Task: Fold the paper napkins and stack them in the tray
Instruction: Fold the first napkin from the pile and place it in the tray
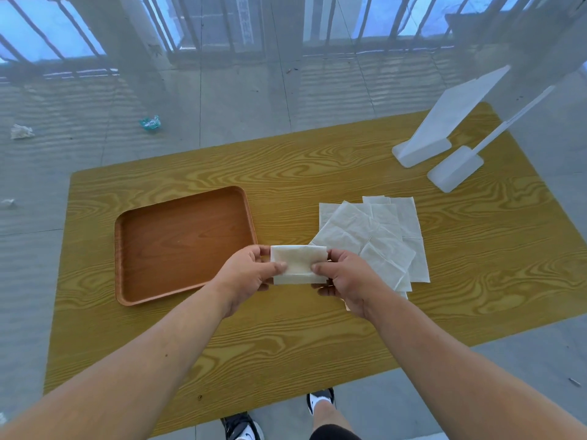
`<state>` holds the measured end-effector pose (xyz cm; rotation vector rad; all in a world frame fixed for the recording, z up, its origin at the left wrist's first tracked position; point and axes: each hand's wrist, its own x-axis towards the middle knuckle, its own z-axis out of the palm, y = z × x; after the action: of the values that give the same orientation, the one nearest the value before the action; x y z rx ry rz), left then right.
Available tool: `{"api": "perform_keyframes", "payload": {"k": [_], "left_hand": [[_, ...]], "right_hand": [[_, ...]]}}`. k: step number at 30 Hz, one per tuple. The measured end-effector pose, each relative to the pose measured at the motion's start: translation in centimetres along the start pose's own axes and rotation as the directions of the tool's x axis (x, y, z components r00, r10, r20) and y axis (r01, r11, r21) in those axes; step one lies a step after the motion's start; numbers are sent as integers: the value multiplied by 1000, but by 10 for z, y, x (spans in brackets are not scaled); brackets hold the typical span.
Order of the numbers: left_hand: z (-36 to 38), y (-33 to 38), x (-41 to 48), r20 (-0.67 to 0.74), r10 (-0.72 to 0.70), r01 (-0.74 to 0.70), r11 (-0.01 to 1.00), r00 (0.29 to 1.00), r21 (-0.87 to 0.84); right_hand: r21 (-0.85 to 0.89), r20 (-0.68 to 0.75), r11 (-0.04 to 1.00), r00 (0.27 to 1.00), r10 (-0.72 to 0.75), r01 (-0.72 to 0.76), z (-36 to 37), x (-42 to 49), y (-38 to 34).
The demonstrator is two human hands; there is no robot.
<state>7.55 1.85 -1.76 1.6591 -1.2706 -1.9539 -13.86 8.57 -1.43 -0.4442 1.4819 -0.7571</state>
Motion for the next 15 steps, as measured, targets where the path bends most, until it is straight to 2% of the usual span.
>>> {"api": "perform_keyframes", "payload": {"k": [2, 5, 9, 15], "left_hand": [[-1, 5, -2, -23, -20, 22, 998, 1000, 55], [-1, 13, -4, -110, -12, 24, 995, 994, 100], [-6, 19, -3, -252, -4, 28, 995, 968, 94], [-43, 13, -7, -394, 14, 38, 992, 919, 124]], "right_hand": [[-9, 7, 1000, 1000, -21, 21, -3, 3, -10], [-115, -1, 993, 999, -33, 32, -6, 8, -23], [-251, 20, 966, 998, -51, 55, -4, 17, -42], [-447, 32, 885, 991, -132, 133, 37, 36, -64]]}}
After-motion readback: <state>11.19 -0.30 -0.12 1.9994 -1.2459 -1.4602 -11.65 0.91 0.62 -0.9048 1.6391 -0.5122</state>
